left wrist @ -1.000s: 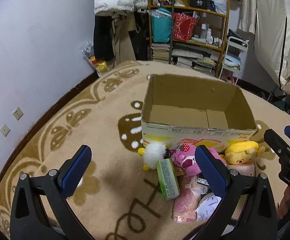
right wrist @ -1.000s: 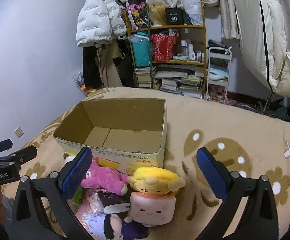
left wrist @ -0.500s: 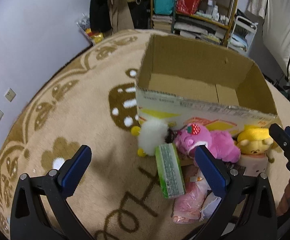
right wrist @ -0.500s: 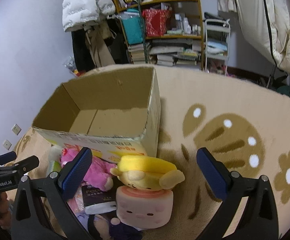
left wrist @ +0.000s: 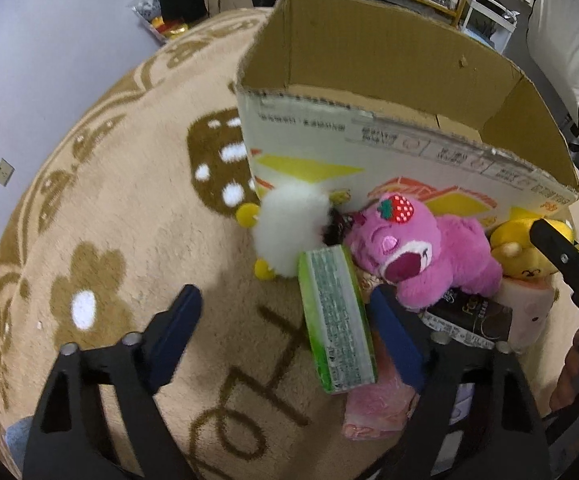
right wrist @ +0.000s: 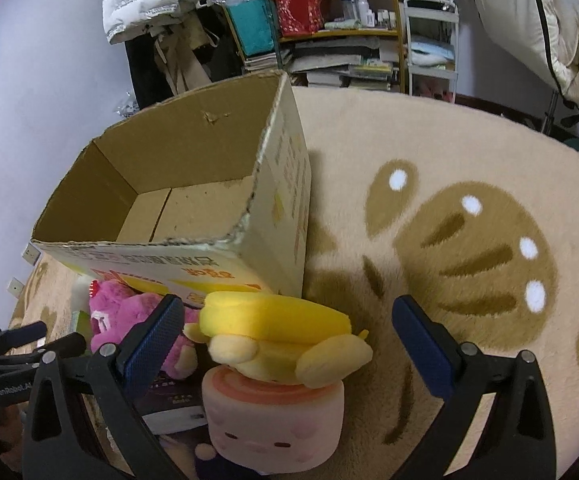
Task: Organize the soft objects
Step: 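Grasp the green tissue pack with the left tool while the right tool grasps the yellow plush, then lift the tissue pack with the left tool while the right tool carries the yellow plush over the box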
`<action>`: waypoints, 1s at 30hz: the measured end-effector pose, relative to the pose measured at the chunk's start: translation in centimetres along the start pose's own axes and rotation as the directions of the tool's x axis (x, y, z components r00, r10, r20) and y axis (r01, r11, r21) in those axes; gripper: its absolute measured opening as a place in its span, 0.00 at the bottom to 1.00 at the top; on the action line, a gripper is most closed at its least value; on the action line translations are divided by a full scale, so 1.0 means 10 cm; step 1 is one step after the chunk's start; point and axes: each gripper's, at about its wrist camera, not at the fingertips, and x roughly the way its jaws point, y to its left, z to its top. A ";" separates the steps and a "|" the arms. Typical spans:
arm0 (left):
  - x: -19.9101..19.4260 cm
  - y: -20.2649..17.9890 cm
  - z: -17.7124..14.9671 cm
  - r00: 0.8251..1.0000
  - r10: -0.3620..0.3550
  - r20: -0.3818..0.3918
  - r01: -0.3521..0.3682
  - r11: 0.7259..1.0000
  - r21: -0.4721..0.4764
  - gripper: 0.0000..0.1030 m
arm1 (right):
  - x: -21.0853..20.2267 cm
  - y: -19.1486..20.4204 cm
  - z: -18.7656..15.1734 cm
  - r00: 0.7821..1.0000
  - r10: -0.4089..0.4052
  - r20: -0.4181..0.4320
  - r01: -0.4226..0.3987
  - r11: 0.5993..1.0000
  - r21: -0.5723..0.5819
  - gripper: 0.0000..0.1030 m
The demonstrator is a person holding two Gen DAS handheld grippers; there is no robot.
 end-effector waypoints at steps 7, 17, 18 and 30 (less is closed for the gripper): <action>0.12 -0.03 -0.02 0.992 -0.111 -0.057 0.111 0.994 -0.006 0.40 | 0.06 0.01 -0.02 0.998 0.056 -0.032 -0.056 0.998 0.016 0.79; 0.18 -0.08 0.00 0.991 -0.118 -0.071 0.119 0.993 0.011 0.28 | 0.04 -0.01 -0.05 0.997 0.059 -0.043 -0.058 0.998 0.017 0.71; 0.16 -0.09 0.00 0.992 -0.113 -0.063 0.114 0.993 0.015 0.28 | 0.03 -0.01 -0.05 0.997 0.060 -0.040 -0.060 0.998 0.017 0.70; -0.32 -0.14 -0.12 0.996 -0.076 0.047 0.073 0.995 0.061 0.27 | -0.36 0.11 -0.02 0.996 0.059 0.072 -0.057 0.998 -0.022 0.69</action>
